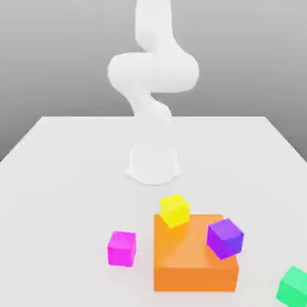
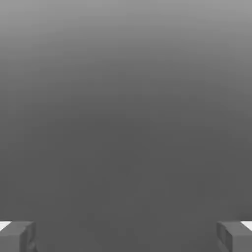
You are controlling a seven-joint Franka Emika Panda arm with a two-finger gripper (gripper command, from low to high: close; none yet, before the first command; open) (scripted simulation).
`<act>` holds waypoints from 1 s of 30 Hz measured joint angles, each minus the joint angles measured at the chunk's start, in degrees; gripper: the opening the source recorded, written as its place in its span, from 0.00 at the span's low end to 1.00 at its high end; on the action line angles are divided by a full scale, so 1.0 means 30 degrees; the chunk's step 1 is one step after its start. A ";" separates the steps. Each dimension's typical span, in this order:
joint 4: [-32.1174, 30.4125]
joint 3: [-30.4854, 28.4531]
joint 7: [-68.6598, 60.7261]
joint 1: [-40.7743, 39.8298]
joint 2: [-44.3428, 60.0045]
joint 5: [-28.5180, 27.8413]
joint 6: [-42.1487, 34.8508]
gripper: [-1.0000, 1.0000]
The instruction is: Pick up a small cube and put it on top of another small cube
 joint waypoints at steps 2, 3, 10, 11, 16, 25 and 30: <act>-0.0584 0.0649 0.1819 -0.0870 0.0956 -0.0138 0.0612 0.50; -0.0863 0.0953 0.2693 -0.1281 0.1415 -0.0208 0.0906 0.50; -0.2787 0.2869 0.8751 -0.3971 0.4597 -0.0757 0.2924 0.50; -0.3059 0.3115 0.9623 -0.4333 0.5054 -0.0847 0.3207 0.50; -0.4424 0.4153 1.4003 -0.5980 0.7345 -0.1332 0.4631 0.50; -0.6883 0.5104 2.1694 -0.8081 1.1417 -0.1944 0.7207 0.50; -0.8263 0.5126 2.5332 -0.8618 1.3524 -0.1392 0.8669 0.50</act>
